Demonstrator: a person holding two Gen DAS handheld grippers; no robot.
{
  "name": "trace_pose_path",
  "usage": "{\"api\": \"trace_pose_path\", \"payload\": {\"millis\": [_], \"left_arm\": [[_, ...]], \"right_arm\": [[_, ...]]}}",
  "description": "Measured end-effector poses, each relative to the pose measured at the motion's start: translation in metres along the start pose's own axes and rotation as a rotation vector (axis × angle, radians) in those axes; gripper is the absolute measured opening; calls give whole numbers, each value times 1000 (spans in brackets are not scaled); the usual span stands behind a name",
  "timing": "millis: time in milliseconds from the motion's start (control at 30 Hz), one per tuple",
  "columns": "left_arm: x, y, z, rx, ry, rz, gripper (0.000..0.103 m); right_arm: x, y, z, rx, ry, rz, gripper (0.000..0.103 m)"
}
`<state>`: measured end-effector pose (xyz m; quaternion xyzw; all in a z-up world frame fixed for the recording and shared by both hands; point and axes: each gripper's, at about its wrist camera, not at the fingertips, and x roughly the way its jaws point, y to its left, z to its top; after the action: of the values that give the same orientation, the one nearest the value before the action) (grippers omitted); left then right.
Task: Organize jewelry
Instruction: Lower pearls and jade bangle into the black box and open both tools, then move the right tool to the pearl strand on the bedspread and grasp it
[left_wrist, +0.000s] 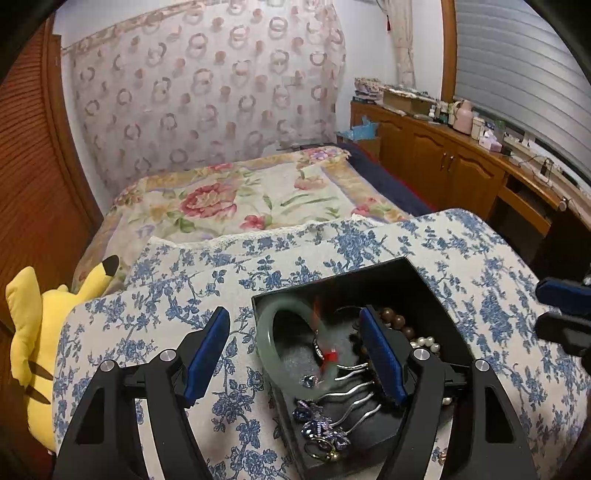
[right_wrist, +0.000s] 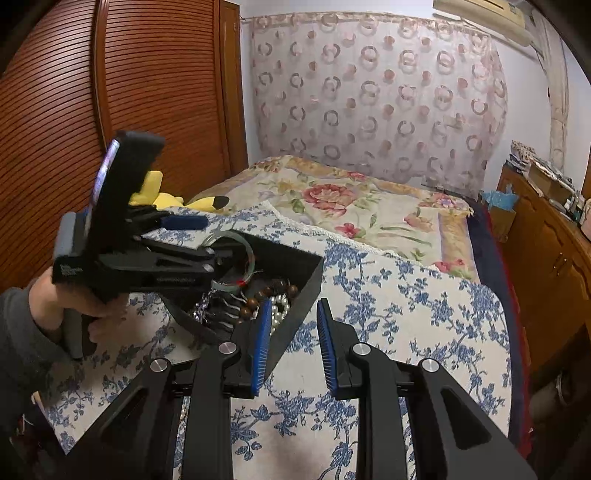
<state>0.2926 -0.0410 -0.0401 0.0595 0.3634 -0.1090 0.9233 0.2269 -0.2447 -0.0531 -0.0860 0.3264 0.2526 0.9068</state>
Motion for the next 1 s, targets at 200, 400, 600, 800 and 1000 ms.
{"api": "trace_pose_path", "payload": {"millis": [200, 400, 600, 800, 1000], "left_arm": [[-20, 3, -7, 4, -31, -8, 74], [-48, 7, -29, -1, -52, -28, 75], [-72, 13, -66, -15, -53, -51, 75], [-92, 24, -100, -54, -56, -62, 77], [-109, 32, -128, -77, -61, -62, 82]], "right_arm": [[-1, 4, -14, 5, 2, 14, 27], [-8, 13, -32, 24, 0, 49, 27], [-7, 28, -52, 30, 26, 85, 27], [0, 48, -68, 4, 71, 122, 27], [15, 66, -82, -11, 127, 160, 27]]}}
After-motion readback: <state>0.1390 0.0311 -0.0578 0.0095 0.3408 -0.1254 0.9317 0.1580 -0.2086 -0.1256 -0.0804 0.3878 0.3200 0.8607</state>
